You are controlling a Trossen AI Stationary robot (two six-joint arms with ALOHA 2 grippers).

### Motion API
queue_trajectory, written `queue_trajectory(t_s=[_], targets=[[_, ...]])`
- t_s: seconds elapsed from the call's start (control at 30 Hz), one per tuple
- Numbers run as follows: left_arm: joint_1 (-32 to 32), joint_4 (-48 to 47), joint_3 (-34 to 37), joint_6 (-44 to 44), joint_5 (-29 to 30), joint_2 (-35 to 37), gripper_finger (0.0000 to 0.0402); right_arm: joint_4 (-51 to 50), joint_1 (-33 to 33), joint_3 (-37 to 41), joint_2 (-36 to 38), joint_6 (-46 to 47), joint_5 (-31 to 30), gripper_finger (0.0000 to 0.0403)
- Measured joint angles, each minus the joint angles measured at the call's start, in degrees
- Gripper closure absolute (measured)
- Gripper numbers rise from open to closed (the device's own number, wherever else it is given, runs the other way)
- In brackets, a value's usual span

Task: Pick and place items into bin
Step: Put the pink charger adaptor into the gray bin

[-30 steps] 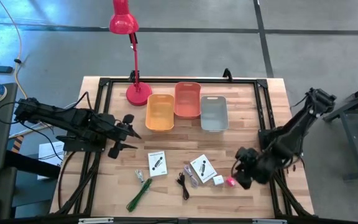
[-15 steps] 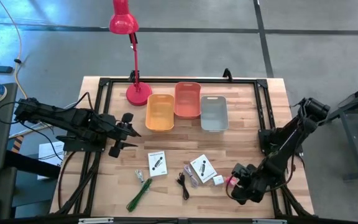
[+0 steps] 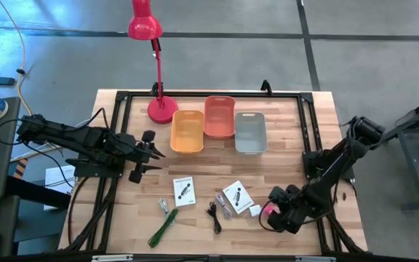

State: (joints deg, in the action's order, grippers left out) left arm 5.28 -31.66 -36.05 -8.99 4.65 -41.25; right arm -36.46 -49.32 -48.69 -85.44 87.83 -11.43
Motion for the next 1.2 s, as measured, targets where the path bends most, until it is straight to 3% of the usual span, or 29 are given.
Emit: queue_trajectory(t_s=[0.73, 1.2], targets=[[0.0, 0.0, 0.0, -0.2, 2.1, 0.0, 0.0208, 4.1, 2.1, 0.0, -8.1, 0.0, 2.3, 0.0141], [0.0, 0.0, 0.0, -0.2, 2.8, 0.0, 0.0208, 3.3, 2.1, 0.0, -8.0, 0.2, 2.1, 0.0253]])
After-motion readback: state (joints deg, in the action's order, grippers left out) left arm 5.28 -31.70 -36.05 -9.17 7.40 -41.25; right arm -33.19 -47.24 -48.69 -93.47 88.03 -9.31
